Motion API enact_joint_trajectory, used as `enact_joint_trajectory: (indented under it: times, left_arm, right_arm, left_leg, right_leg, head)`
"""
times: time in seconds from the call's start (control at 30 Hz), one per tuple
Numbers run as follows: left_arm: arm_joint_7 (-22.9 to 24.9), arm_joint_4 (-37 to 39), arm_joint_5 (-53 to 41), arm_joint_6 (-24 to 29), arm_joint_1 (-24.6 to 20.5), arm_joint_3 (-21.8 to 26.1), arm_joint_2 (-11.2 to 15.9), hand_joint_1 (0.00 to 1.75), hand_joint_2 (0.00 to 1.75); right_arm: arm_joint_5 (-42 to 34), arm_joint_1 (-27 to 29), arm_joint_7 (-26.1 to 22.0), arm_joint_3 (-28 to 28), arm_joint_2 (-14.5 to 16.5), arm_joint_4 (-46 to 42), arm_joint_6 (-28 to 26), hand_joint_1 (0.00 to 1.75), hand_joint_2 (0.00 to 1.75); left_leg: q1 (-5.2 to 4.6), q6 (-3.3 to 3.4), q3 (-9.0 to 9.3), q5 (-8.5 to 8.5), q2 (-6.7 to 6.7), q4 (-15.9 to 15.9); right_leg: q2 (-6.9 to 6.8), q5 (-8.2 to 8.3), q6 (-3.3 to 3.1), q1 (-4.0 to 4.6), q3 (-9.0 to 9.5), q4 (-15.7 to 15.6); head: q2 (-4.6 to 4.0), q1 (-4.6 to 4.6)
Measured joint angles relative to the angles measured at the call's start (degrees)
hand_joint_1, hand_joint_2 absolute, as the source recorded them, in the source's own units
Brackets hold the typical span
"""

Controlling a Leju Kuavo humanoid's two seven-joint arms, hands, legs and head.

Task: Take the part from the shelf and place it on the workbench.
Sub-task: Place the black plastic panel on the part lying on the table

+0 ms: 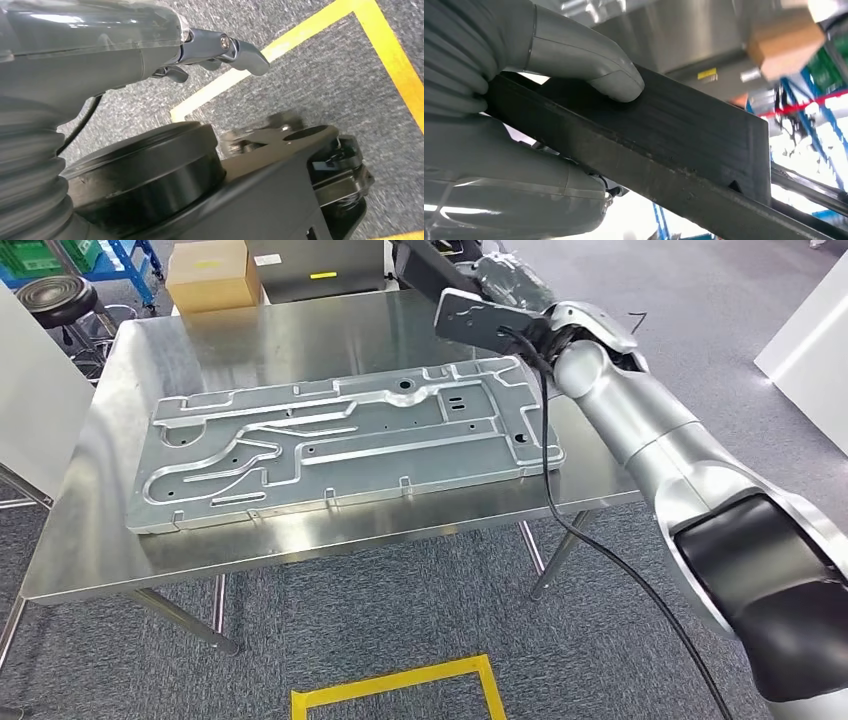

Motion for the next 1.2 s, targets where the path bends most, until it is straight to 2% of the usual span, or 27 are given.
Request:
enact_joint_trajectory:
  times: [0.03, 0.07, 0.1, 0.2, 0.27, 0.3, 0.37, 0.4, 0.43, 0.47, 0.5, 0.53, 0.57, 0.6, 0.63, 0.7, 0.77, 0.8, 0.83, 0.9, 0.93, 0.97, 1.0, 1.03, 1.07, 1.13, 1.2]
  left_arm:
    - [0.1, 0.0, -0.1, 0.0, 0.1, 0.0, 0.1, 0.00, 1.75]
    - [0.1, 0.0, -0.2, -0.1, 0.2, 0.0, 0.1, 0.00, 1.75]
    - [0.2, 0.0, -0.3, -0.2, 0.3, -0.1, 0.2, 0.00, 1.75]
    - [0.4, 0.0, -0.5, -0.3, 0.2, -0.2, 0.2, 0.00, 1.75]
    - [0.4, 0.0, -0.5, -0.4, 0.0, -0.2, 0.3, 0.00, 1.75]
    - [0.4, 0.0, -0.5, -0.4, -0.1, -0.3, 0.3, 0.00, 1.75]
    - [0.4, 0.0, -0.5, -0.4, -0.3, -0.3, 0.3, 0.00, 1.75]
    - [0.4, 0.0, -0.5, -0.4, -0.2, -0.3, 0.4, 0.00, 1.75]
    - [0.4, 0.0, -0.5, -0.4, -0.2, -0.3, 0.4, 0.00, 1.75]
    - [0.4, 0.0, -0.5, -0.4, -0.1, -0.3, 0.5, 0.00, 1.75]
    - [0.4, 0.0, -0.5, -0.4, 0.0, -0.3, 0.6, 0.00, 1.75]
    - [0.4, 0.0, -0.5, -0.4, 0.1, -0.3, 0.6, 0.00, 1.75]
    - [0.4, 0.0, -0.5, -0.4, 0.2, -0.3, 0.6, 0.00, 1.75]
    - [0.4, 0.0, -0.6, -0.4, 0.2, -0.3, 0.6, 0.00, 1.75]
    - [0.4, 0.0, -0.7, -0.4, 0.2, -0.3, 0.7, 0.00, 1.75]
    - [0.4, 0.0, -0.8, -0.4, 0.2, -0.3, 0.7, 0.00, 1.75]
    - [0.4, 0.0, -0.9, -0.4, 0.2, -0.3, 0.8, 0.00, 1.75]
    - [0.4, 0.0, -0.9, -0.4, 0.2, -0.3, 0.8, 0.00, 1.75]
    - [0.4, 0.0, -0.9, -0.5, 0.3, -0.3, 0.9, 0.00, 1.75]
    - [0.4, 0.0, -0.9, -0.6, 0.1, -0.3, 0.9, 0.00, 1.75]
    - [0.4, 0.0, -0.9, -0.7, 0.0, -0.3, 1.0, 0.00, 1.75]
    - [0.4, 0.0, -0.9, -0.8, -0.1, -0.3, 1.0, 0.00, 1.75]
    - [0.4, 0.0, -0.9, -0.8, -0.1, -0.3, 1.1, 0.00, 1.75]
    - [0.4, 0.0, -0.9, -0.8, -0.1, -0.3, 1.1, 0.00, 1.75]
    - [0.4, 0.1, -0.9, -0.9, 0.0, -0.3, 1.2, 0.00, 1.75]
    - [0.3, 0.1, -0.9, -0.9, 0.2, -0.3, 1.2, 0.00, 1.75]
    - [0.2, 0.1, -0.9, -1.0, 0.2, -0.3, 1.3, 0.00, 1.75]
  right_arm:
    - [2.3, -0.1, 0.2, 0.8, 0.9, 1.1, -1.4, 1.75, 1.75]
    - [5.5, -0.3, 0.7, 1.6, 1.9, 2.3, -3.3, 1.75, 1.75]
    - [9.5, -0.4, 1.6, 2.8, 3.0, 3.7, -5.6, 1.75, 1.75]
    - [20.7, 0.2, 4.9, 7.6, 6.5, 8.5, -10.4, 1.75, 1.75]
    - [23.9, 1.7, 6.1, 10.0, 8.3, 11.2, -11.3, 1.75, 1.75]
    - [24.5, 2.5, 6.4, 10.7, 9.0, 12.3, -11.6, 1.75, 1.75]
    - [25.1, 3.7, 6.9, 11.9, 10.2, 14.1, -12.1, 1.75, 1.75]
    - [25.2, 4.1, 7.0, 12.4, 10.5, 14.8, -12.1, 1.75, 1.75]
    - [25.5, 4.5, 7.1, 12.8, 10.7, 15.5, -12.1, 1.75, 1.75]
    - [25.7, 4.8, 7.2, 13.2, 10.9, 16.1, -12.0, 1.75, 1.75]
    - [26.1, 5.1, 7.3, 13.5, 11.1, 16.7, -11.8, 1.75, 1.75]
    - [26.6, 5.3, 7.6, 13.7, 11.4, 17.3, -11.5, 1.75, 1.75]
    - [27.1, 5.4, 7.9, 13.9, 11.5, 17.8, -11.2, 1.75, 1.75]
    - [27.6, 5.5, 8.2, 14.0, 11.7, 18.2, -11.0, 1.75, 1.75]
    - [27.9, 5.5, 8.5, 14.1, 11.9, 18.6, -10.9, 1.75, 1.75]
    - [28.3, 5.8, 8.7, 14.3, 12.2, 19.3, -10.8, 1.75, 1.75]
    - [28.5, 6.0, 8.8, 14.5, 12.3, 19.7, -10.7, 1.75, 1.75]
    - [28.6, 6.0, 8.9, 14.6, 12.3, 19.9, -10.6, 1.75, 1.75]
    - [28.7, 6.1, 9.0, 14.6, 12.4, 20.1, -10.6, 1.75, 1.75]
    - [29.0, 6.4, 9.1, 14.7, 12.6, 20.4, -10.6, 1.75, 1.75]
    - [29.2, 6.7, 9.1, 14.8, 12.6, 20.5, -10.6, 1.75, 1.75]
    - [29.5, 7.0, 9.0, 14.8, 12.6, 20.7, -10.7, 1.75, 1.75]
    - [29.7, 7.3, 8.9, 14.9, 12.7, 20.8, -10.7, 1.75, 1.75]
    - [29.9, 7.4, 8.9, 14.9, 12.7, 20.9, -10.7, 1.75, 1.75]
    - [30.1, 7.4, 8.8, 14.9, 12.7, 20.9, -10.7, 1.75, 1.75]
    - [30.4, 7.3, 8.8, 14.9, 12.7, 21.0, -10.7, 1.75, 1.75]
    - [30.5, 7.4, 8.8, 14.9, 12.8, 21.2, -10.6, 1.75, 1.75]
  left_leg:
    - [0.15, -0.04, 1.39, 2.55, 0.07, -4.0]
    - [0.17, 0.00, 2.85, 4.21, 0.10, -7.6]
    - [0.17, 0.27, 3.87, 4.96, 0.13, -10.0]
    - [0.06, 1.47, 4.67, 4.35, 0.10, -11.5]
    - [0.21, 2.10, 5.12, 4.27, 0.05, -11.9]
    - [0.29, 2.40, 5.34, 4.22, 0.02, -12.1]
    - [0.18, 2.88, 5.51, 3.96, -0.06, -12.1]
    - [0.08, 3.05, 5.59, 3.79, -0.14, -12.0]
    - [-0.04, 3.15, 5.76, 3.58, -0.27, -12.0]
    - [-0.17, 3.20, 6.01, 3.33, -0.40, -11.9]
    - [-0.34, 3.20, 6.35, 3.03, -0.52, -11.9]
    - [-0.53, 3.19, 6.77, 2.71, -0.60, -11.9]
    - [-0.67, 3.14, 7.09, 2.43, -0.62, -11.9]
    - [-0.77, 3.00, 7.24, 2.19, -0.62, -11.9]
    - [-0.78, 2.81, 7.28, 2.01, -0.57, -11.9]
    - [-0.73, 2.27, 7.31, 1.77, -0.44, -12.1]
    - [-0.75, 1.73, 7.31, 1.02, -0.21, -11.5]
    - [-0.77, 1.44, 6.66, 0.06, -0.13, -9.8]
    - [-0.67, 1.21, 5.35, -1.28, -0.05, -7.0]
    - [-0.35, 0.72, 1.33, -4.09, -0.02, 0.5]
    - [-0.16, 0.49, -0.21, -4.43, -0.01, 2.9]
    - [0.02, 0.27, -0.83, -3.64, 0.02, 3.4]
    - [0.18, 0.09, -0.24, -1.67, 0.04, 1.4]
    - [0.36, -0.06, 1.18, 0.87, 0.07, -2.4]
    - [0.44, -0.15, 2.69, 2.61, 0.07, -5.9]
    - [0.43, 0.21, 4.64, 3.77, -0.02, -10.5]
    - [0.23, 0.99, 4.90, 3.23, -0.15, -10.9]
  right_leg:
    - [-0.01, -0.52, 0.23, -0.01, 0.42, 0.2]
    - [0.05, -0.98, 0.49, 0.06, 0.66, 0.5]
    - [0.12, -1.28, 0.78, 0.16, 0.75, 0.7]
    - [0.24, -1.58, 1.53, 0.34, 0.73, 0.7]
    - [0.11, -2.54, 2.00, 0.20, 0.38, 1.9]
    - [0.07, -3.60, 2.18, 0.14, -0.69, 4.0]
    - [0.00, -6.46, 2.40, 0.06, -5.04, 11.7]
    - [0.00, -7.34, 2.43, 0.06, -7.43, 15.3]
    - [0.00, -7.22, 2.34, 0.07, -9.14, 17.4]
    - [0.00, -5.88, 2.12, 0.12, -9.67, 17.1]
    - [-0.01, -3.57, 1.73, 0.24, -9.09, 14.6]
    - [-0.01, -0.82, 1.13, 0.47, -7.61, 10.4]
    - [-0.06, 1.15, 0.46, 0.72, -6.01, 6.6]
    - [-0.12, 2.35, -0.09, 1.01, -4.73, 3.5]
    - [-0.15, 2.73, -0.46, 1.27, -4.00, 1.7]
    - [-0.15, 2.36, -0.69, 1.52, -3.66, 0.8]
    - [-0.19, 2.34, -0.77, 1.14, -2.77, -0.1]
    - [-0.23, 2.34, -0.82, 0.87, -2.23, -0.7]
    - [-0.25, 2.26, -0.86, 0.68, -1.79, -1.0]
    - [-0.24, 1.84, -0.96, 0.61, -1.35, -1.0]
    - [-0.23, 1.55, -0.91, 0.58, -1.14, -0.9]
    - [-0.20, 1.21, -0.81, 0.53, -0.91, -0.7]
    - [-0.14, 0.81, -0.66, 0.43, -0.68, -0.4]
    - [-0.08, 0.33, -0.44, 0.31, -0.46, 0.0]
    - [0.02, -0.14, -0.14, 0.26, -0.34, 0.4]
    - [0.19, -0.79, 0.46, 0.38, -0.50, 1.2]
    - [0.26, -0.93, 0.96, 0.53, -0.76, 1.5]
  head:
    - [0.00, 0.00]
    - [0.00, 0.01]
    - [0.00, 0.00]
    - [0.00, -0.01]
    - [0.00, 0.01]
    - [0.00, 0.01]
    - [0.00, 0.01]
    - [0.00, 0.01]
    - [0.00, 0.01]
    - [0.00, 0.01]
    - [0.00, 0.01]
    - [0.00, 0.01]
    - [0.00, 0.01]
    - [0.00, 0.01]
    - [0.00, 0.01]
    - [0.00, -0.01]
    - [0.00, -0.01]
    - [0.00, 0.00]
    - [0.00, 0.00]
    - [0.00, -0.01]
    - [0.00, -0.01]
    - [0.00, -0.01]
    - [0.00, -0.01]
    - [0.00, -0.01]
    - [0.00, -0.01]
    - [0.00, 0.01]
    - [0.00, 0.01]
